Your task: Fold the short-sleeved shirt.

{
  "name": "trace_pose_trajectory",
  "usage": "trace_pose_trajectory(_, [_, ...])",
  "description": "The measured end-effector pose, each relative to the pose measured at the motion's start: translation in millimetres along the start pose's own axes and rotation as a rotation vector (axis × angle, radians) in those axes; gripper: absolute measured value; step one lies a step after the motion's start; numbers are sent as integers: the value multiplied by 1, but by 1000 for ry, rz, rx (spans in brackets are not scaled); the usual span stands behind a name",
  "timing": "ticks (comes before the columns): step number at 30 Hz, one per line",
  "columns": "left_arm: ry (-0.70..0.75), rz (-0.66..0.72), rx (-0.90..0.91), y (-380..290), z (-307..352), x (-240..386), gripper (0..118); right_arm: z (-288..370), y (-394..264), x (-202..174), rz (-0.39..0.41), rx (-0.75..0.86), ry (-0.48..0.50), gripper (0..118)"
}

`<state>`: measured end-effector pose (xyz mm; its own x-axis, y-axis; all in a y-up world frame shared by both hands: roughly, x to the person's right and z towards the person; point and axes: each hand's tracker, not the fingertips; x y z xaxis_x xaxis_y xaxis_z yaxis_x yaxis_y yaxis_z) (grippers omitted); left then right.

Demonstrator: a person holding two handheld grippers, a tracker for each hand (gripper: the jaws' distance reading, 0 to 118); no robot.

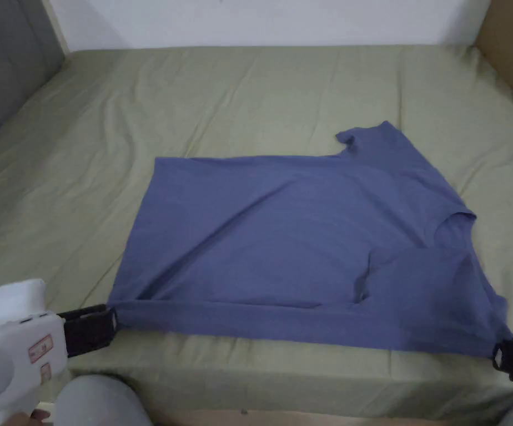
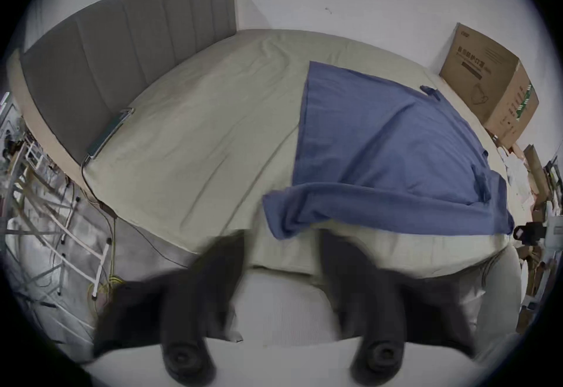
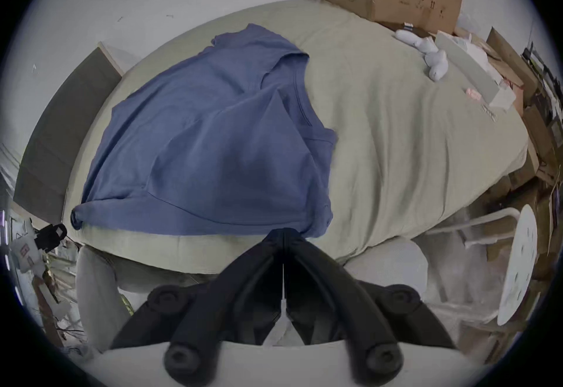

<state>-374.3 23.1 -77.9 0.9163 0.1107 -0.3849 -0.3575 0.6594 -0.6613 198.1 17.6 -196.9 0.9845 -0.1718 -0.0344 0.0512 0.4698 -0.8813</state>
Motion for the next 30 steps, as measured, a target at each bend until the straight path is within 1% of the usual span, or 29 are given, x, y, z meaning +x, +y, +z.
trace_pose_trajectory(1, [-12,-2,11,3,-8,-3,108,-1,1,-1,3,-3,-4,0])
trace_pose_trajectory(2, [-3,4,-17,8,-18,-4,114,-4,2,-1,6,-9,-5,0])
trace_pose_trajectory(3, [-9,24,-47,10,-28,-7,111,-6,2,-1,4,-13,-3,0])
trace_pose_trajectory(4, [-16,34,-57,10,-36,-9,105,-6,2,-2,4,-19,0,0])
trace_pose_trajectory(5, [-17,42,-67,11,-40,-10,96,-7,2,-3,8,-24,4,0])
trace_pose_trajectory(7, [-52,51,-79,9,-53,-15,54,-8,2,-4,15,-30,4,0])
trace_pose_trajectory(8, [-54,46,-98,7,-58,-14,31,-7,3,-4,17,-31,5,0])
trace_pose_trajectory(9, [-39,31,-112,7,-59,-11,2,-7,3,-4,17,-33,6,0])
trace_pose_trajectory(11, [-35,0,-121,4,-55,-4,2,-6,4,-2,16,-33,10,0])
trace_pose_trajectory(15, [-28,6,-89,9,-43,1,2,-1,8,4,7,-14,3,0])
trace_pose_trajectory(17, [-17,10,-93,12,-39,1,2,4,13,5,1,28,7,0])
trace_pose_trajectory(19, [-17,9,-85,13,-34,4,2,9,19,5,45,55,18,0])
trace_pose_trajectory(20, [-17,6,-84,13,-33,5,2,9,22,5,54,56,15,2])
trace_pose_trajectory(21, [-16,-1,-84,13,-31,6,2,6,25,6,53,54,8,20])
trace_pose_trajectory(23, [-2,-28,-83,12,-30,9,2,-4,31,12,34,43,-5,77])
trace_pose_trajectory(24, [0,-35,-85,13,-29,10,2,-11,34,14,18,25,-13,84])
trace_pose_trajectory(26, [0,-35,-86,12,-30,10,2,-27,38,19,24,-22,3,84])
trace_pose_trajectory(28, [2,-28,-94,12,-29,10,2,-35,33,15,89,-62,-11,82])
trace_pose_trajectory(29, [2,-23,-94,11,-29,10,2,-40,29,12,105,-76,-32,64])
trace_pose_trajectory(30, [0,-21,-92,10,-29,9,2,-43,26,14,107,-94,-18,8])
